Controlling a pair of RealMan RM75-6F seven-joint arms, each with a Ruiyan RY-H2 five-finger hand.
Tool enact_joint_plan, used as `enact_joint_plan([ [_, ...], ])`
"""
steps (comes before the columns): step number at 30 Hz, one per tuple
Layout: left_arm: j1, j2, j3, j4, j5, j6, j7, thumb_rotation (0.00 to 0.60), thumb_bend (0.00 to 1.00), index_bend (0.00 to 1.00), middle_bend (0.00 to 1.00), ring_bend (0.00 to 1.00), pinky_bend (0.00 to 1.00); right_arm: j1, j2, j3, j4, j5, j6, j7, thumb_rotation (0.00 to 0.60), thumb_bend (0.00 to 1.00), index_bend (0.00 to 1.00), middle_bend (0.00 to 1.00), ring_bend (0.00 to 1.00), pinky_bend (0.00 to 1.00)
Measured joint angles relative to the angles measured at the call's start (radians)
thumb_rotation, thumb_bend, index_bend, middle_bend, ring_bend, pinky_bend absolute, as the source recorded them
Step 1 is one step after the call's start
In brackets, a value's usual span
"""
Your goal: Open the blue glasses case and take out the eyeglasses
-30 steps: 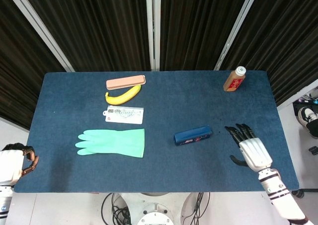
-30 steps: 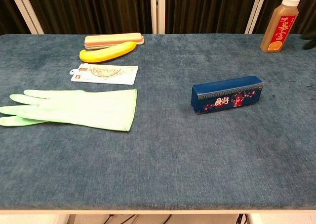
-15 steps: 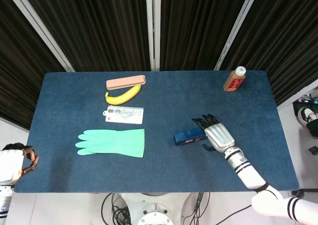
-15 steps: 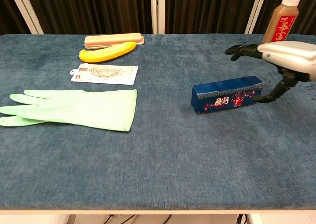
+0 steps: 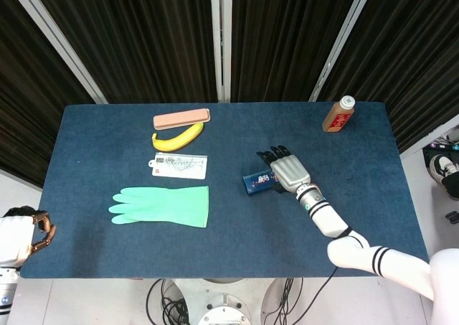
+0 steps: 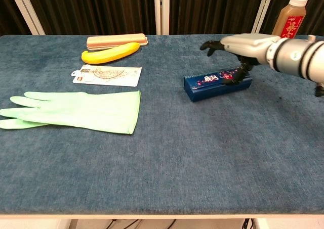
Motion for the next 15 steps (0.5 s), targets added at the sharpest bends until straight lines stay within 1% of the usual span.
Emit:
enact_joint_plan([
  [4,-0.001,0.000,0.001,0.002,0.001,-0.001,-0.003,0.600,0.37,0.67,0.66,0.43,0.41,0.008,0.021,-0.003,-0.032,0.005,-0.013,0.015,0.600,0.19,0.00,0.17,0.00,0.00],
  [8,-0.001,0.001,0.002,0.001,0.004,-0.001,-0.003,0.600,0.37,0.67,0.66,0.43,0.41,0.009,0.076,-0.021,-0.077,0.007,-0.046,0.052,0.600,0.18,0.00,0.17,0.00,0.00],
  [10,-0.001,0.001,0.002,0.001,0.004,-0.002,-0.002,0.600,0.37,0.67,0.66,0.43,0.41,0.017,0.090,-0.035,-0.078,0.009,-0.060,0.058,0.600,0.18,0.00,0.17,0.00,0.00],
  [15,-0.002,0.001,0.001,-0.001,0.001,-0.002,0.000,0.600,0.37,0.67,0.66,0.43,0.41,0.051,0.088,-0.044,-0.051,0.020,-0.083,0.071,0.600,0.18,0.00,0.18,0.00,0.00],
])
